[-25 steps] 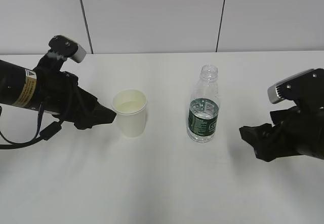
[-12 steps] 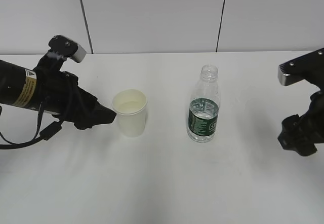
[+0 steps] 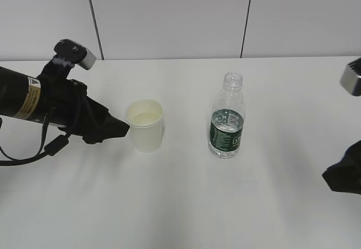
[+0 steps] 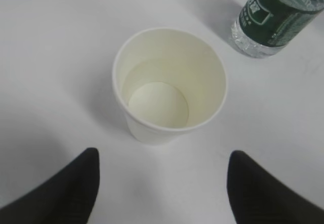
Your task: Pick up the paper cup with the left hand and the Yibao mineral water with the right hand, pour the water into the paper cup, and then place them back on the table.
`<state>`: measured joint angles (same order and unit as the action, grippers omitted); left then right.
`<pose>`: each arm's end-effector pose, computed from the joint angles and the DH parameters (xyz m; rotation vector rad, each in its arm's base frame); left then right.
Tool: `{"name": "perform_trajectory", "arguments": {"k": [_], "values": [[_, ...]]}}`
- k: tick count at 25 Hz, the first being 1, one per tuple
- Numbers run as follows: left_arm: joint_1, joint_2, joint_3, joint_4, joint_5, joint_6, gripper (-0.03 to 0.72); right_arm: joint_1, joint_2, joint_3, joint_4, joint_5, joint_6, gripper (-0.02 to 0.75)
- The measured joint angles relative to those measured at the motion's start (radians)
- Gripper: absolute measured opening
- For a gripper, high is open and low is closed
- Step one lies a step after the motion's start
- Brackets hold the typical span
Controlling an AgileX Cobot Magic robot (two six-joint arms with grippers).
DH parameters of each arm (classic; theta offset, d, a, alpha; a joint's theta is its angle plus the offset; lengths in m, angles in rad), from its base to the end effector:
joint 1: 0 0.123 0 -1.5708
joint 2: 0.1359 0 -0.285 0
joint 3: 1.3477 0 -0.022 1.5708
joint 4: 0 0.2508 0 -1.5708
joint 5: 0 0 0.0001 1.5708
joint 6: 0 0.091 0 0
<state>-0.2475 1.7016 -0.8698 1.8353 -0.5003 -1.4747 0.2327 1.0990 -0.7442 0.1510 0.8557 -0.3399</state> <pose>0.3053 -0.1205 0.1816 0.9493 2.1919 -0.5198 0.1856 0.0546 0.2656 -0.6634 2.6013 0.1505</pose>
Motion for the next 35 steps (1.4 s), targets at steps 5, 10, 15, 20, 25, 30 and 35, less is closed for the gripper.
{"name": "perform_trajectory", "arguments": {"k": [5,10,15,20,25,30,35], "values": [[0.000,0.000,0.000,0.001,0.000,0.000,0.521,0.000,-0.176,0.019,0.010,0.070,-0.003,0.593],[0.000,0.000,0.000,0.001,0.001,0.000,0.521,0.000,-0.364,0.087,0.012,0.135,0.030,0.593],[0.000,0.000,0.000,0.001,0.003,0.000,0.521,0.000,-0.549,0.169,0.004,0.185,0.069,0.593],[0.000,0.000,0.000,0.001,0.014,0.000,0.521,0.000,-0.691,0.224,0.004,0.237,0.095,0.593],[0.001,0.000,0.000,0.001,0.026,0.000,0.521,0.000,-0.822,0.249,-0.003,0.266,0.121,0.593],[0.002,0.000,0.000,0.001,0.026,0.000,0.521,0.000,-0.973,0.249,-0.025,0.274,0.151,0.593],[0.003,0.000,0.000,0.001,0.028,0.000,0.521,0.000,-1.105,0.249,-0.039,0.280,0.173,0.593]]}}
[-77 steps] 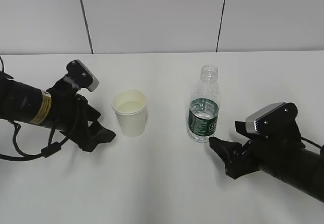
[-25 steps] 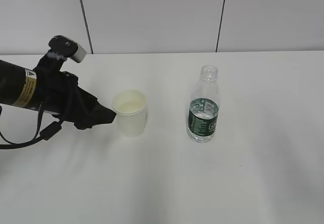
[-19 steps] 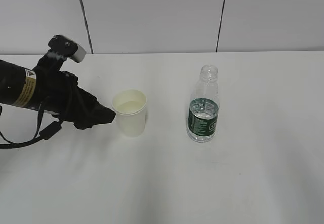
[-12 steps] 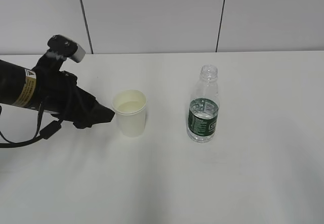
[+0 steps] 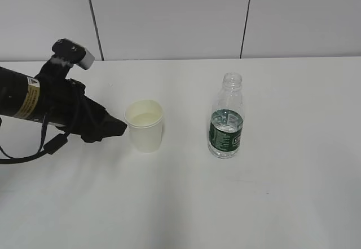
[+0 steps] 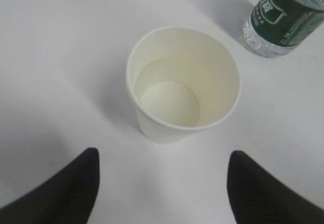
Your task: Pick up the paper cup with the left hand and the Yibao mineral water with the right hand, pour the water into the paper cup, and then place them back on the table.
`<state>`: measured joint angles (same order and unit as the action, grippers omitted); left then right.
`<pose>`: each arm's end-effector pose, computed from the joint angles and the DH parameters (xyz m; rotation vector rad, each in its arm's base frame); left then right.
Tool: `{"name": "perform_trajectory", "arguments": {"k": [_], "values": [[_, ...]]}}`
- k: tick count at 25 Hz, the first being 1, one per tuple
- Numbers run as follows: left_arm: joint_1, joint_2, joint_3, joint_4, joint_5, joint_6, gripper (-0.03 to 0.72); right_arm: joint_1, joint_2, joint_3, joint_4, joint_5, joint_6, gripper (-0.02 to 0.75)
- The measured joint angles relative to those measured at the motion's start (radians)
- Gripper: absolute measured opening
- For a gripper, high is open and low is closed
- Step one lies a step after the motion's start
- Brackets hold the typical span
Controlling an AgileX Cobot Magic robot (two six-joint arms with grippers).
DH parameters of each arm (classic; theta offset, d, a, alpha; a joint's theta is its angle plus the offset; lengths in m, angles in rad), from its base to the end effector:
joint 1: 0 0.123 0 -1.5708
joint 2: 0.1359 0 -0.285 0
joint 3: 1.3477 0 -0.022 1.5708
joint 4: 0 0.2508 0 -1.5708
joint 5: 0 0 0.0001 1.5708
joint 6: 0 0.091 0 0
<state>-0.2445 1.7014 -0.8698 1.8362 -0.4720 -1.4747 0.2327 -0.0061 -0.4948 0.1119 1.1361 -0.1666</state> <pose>0.3074 -0.1177 0.1813 0.9332 2.1968 -0.4847 -0.0107 0.0069 0.2703 -0.4303 2.0740 0.1748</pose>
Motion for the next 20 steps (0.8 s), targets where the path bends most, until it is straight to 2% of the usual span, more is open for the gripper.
{"name": "perform_trajectory", "arguments": {"k": [20], "values": [[0.000,-0.001,0.001,0.000,0.030,0.000,0.521,-0.012,-0.010,0.000,-0.031,0.002,0.031,0.593]]}}
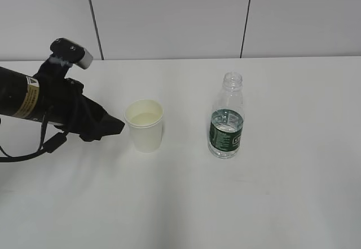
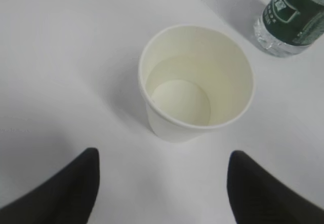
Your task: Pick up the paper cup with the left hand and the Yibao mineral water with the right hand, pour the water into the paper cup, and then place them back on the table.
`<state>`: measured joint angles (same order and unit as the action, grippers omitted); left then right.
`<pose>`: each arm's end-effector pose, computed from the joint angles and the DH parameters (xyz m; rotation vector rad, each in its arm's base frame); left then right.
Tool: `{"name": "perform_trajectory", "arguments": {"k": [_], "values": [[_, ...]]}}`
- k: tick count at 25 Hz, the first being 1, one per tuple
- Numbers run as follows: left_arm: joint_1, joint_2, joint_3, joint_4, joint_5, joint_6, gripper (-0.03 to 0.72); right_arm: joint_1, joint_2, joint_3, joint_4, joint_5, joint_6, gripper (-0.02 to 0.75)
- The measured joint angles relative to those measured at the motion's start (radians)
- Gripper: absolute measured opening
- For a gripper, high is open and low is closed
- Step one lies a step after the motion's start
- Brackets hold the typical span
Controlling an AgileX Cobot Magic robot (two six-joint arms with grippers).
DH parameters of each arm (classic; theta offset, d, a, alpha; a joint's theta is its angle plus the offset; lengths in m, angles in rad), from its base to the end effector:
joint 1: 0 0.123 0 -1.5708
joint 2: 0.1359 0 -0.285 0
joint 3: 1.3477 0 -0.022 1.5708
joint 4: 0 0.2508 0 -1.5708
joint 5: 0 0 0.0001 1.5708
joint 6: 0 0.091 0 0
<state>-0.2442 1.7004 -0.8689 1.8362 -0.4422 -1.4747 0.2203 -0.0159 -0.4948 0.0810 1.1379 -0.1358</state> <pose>0.3090 -0.1156 0.1810 0.9183 2.2007 -0.4497 -0.0114 0.0043 0.2698 -0.3819 2.0766 0.1484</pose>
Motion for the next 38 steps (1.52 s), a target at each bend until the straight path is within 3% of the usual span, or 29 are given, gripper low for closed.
{"name": "perform_trajectory", "arguments": {"k": [12,29,35,38], "values": [[0.000,0.000,0.000,0.000,0.005,0.000,0.521,-0.254,0.000,0.000,-0.006,0.000,0.000,0.593],[0.000,0.000,0.000,-0.002,0.008,-0.002,0.521,-0.259,0.000,0.000,-0.006,0.000,0.000,0.593],[0.000,0.000,0.000,-0.002,-0.034,-0.054,0.521,-0.259,0.000,0.000,-0.006,0.000,0.000,0.593],[0.008,0.000,0.000,-0.047,-0.072,-0.060,0.521,-0.259,0.000,0.000,-0.006,0.000,0.000,0.593]]}}
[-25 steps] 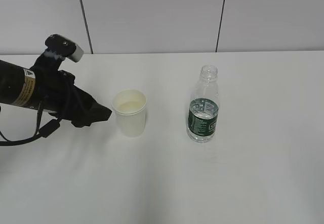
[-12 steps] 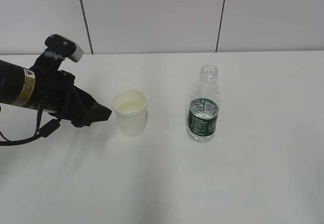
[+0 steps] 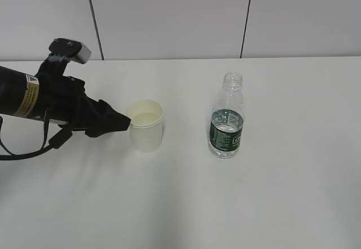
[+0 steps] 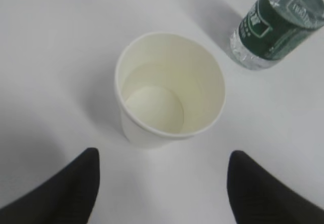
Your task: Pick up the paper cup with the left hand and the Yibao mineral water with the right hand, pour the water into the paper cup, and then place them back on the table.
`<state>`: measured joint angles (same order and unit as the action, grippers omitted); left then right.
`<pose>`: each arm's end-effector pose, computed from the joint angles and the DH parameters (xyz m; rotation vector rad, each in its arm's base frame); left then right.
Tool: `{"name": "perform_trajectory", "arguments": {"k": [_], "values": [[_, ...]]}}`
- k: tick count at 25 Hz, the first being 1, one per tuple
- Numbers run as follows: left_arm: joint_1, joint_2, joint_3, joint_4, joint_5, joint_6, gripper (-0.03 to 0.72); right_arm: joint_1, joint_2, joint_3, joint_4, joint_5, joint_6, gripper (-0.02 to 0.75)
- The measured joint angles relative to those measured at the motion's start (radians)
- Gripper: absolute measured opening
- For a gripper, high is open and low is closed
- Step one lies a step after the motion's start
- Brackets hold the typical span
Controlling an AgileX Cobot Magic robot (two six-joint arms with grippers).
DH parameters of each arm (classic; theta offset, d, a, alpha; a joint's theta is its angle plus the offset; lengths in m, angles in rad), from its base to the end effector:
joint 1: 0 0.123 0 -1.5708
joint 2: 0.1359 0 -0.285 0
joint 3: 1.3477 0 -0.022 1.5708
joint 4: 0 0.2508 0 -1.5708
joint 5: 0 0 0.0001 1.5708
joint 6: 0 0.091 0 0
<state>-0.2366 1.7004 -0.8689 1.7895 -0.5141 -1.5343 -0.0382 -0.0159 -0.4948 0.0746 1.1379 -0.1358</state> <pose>0.3066 -0.1188 0.1834 0.8268 2.2289 -0.5834 -0.0099 0.0065 0.2698 -0.1103 2.1055 -0.0140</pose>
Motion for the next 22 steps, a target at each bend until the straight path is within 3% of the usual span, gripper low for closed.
{"name": "perform_trajectory", "arguments": {"k": [5,11,16,22], "values": [[0.012,-0.013,0.000,-0.180,0.024,0.068,0.521,0.000,0.000,0.000,0.000,0.000,0.000,0.593],[-0.006,-0.051,0.011,-0.506,0.059,0.311,0.521,0.000,0.000,0.000,0.000,0.000,0.000,0.593],[-0.025,-0.096,0.085,-0.839,0.227,0.620,0.521,0.000,0.000,0.000,0.000,0.000,0.000,0.592],[-0.054,-0.164,0.121,-1.298,0.615,1.099,0.521,0.000,0.000,0.000,-0.001,0.000,0.000,0.592]]}}
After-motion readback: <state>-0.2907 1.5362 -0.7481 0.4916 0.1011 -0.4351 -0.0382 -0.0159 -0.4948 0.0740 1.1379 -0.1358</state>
